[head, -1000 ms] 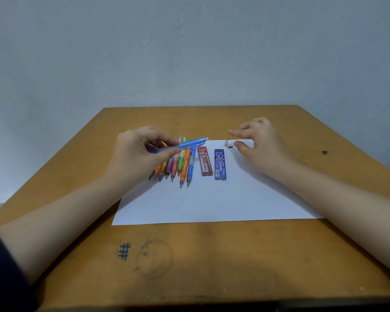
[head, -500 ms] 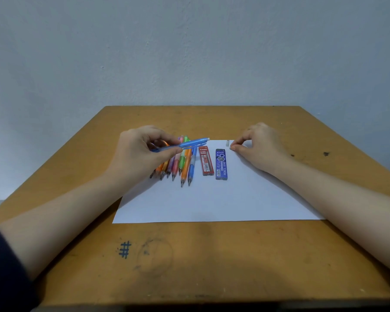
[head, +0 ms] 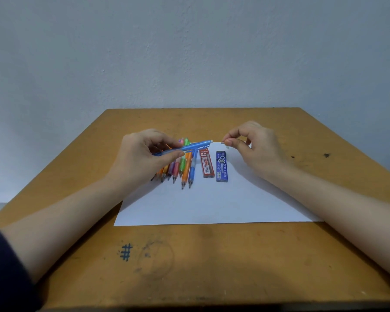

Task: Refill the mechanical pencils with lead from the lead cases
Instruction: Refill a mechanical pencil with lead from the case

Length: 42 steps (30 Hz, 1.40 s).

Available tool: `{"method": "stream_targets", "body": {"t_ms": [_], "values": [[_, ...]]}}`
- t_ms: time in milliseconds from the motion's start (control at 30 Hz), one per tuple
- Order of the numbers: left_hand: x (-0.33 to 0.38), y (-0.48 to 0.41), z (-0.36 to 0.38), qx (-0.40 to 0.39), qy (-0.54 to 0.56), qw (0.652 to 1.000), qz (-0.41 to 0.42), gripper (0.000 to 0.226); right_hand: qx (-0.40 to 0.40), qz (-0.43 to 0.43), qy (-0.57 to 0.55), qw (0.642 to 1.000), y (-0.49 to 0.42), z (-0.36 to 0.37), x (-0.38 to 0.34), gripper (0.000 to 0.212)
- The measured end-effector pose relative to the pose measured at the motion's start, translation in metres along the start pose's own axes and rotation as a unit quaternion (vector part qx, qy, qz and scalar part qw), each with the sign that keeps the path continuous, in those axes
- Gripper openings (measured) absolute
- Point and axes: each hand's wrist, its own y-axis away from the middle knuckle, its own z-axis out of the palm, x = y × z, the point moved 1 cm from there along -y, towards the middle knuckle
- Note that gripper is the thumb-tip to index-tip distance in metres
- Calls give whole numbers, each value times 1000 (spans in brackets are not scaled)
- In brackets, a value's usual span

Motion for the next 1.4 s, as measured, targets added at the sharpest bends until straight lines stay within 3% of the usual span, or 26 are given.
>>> {"method": "stream_targets", "body": {"t_ms": [300,467,667,1000,1400], "values": [[-1,0,2,-2,2,1000,24,24,5,5,-66,998,6,3,-6,22],[-1,0,2,-5,-5,999,33,19,-2,0,-54,999,6,4,-7,9],[-1,0,3,3,1,999,34,18,4,-19,-42,999,7,3,-9,11],[-1,1,3,-9,4,999,48,24,2,-52,4,999,7,3,-11,12],[0,2,4,-5,-25,996,86,23,40,-107,162,980,10,5,-17,23]]}}
